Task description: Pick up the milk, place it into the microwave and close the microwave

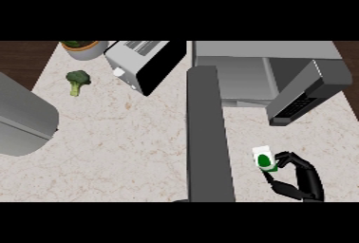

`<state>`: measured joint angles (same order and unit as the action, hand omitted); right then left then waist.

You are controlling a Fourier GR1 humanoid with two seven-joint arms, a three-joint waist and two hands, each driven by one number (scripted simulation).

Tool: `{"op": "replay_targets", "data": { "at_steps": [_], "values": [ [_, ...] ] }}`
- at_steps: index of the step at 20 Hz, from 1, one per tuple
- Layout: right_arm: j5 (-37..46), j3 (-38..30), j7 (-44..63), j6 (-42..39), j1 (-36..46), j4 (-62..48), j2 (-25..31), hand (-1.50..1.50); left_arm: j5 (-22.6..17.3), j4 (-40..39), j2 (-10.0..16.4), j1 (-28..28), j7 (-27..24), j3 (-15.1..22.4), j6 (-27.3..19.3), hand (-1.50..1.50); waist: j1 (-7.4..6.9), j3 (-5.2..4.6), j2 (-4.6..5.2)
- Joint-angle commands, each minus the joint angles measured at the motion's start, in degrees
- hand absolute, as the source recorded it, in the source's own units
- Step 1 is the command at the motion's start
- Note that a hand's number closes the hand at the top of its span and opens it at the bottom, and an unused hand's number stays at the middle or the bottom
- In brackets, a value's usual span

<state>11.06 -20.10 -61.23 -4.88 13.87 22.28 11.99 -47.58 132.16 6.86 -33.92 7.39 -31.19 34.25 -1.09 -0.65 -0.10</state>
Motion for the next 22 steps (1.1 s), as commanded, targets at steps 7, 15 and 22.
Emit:
{"op": "replay_targets", "data": {
  "at_steps": [7, 15, 22],
  "values": [
    [-0.8, -0.4, -4.9, 0.9, 9.7, -5.7, -5.1, 1.50, -2.3, 0.8, 0.4, 1.1, 0.9, -0.6, 0.7, -1.50, -0.63, 0.85, 0.51],
    [1.3, 1.5, -2.5, 5.3, 14.6, -5.9, -6.3, 1.50, -6.2, -1.7, 2.2, 1.2, 1.4, -4.8, 2.1, -1.50, -0.42, 0.74, 0.32],
    [0.3, -0.1, 2.6, 7.4, 24.0, -7.3, -5.6, 1.50, 0.0, -1.4, -2.5, 3.3, 2.7, -0.9, 2.8, -1.50, -0.62, 0.76, 0.59]
  ]
}}
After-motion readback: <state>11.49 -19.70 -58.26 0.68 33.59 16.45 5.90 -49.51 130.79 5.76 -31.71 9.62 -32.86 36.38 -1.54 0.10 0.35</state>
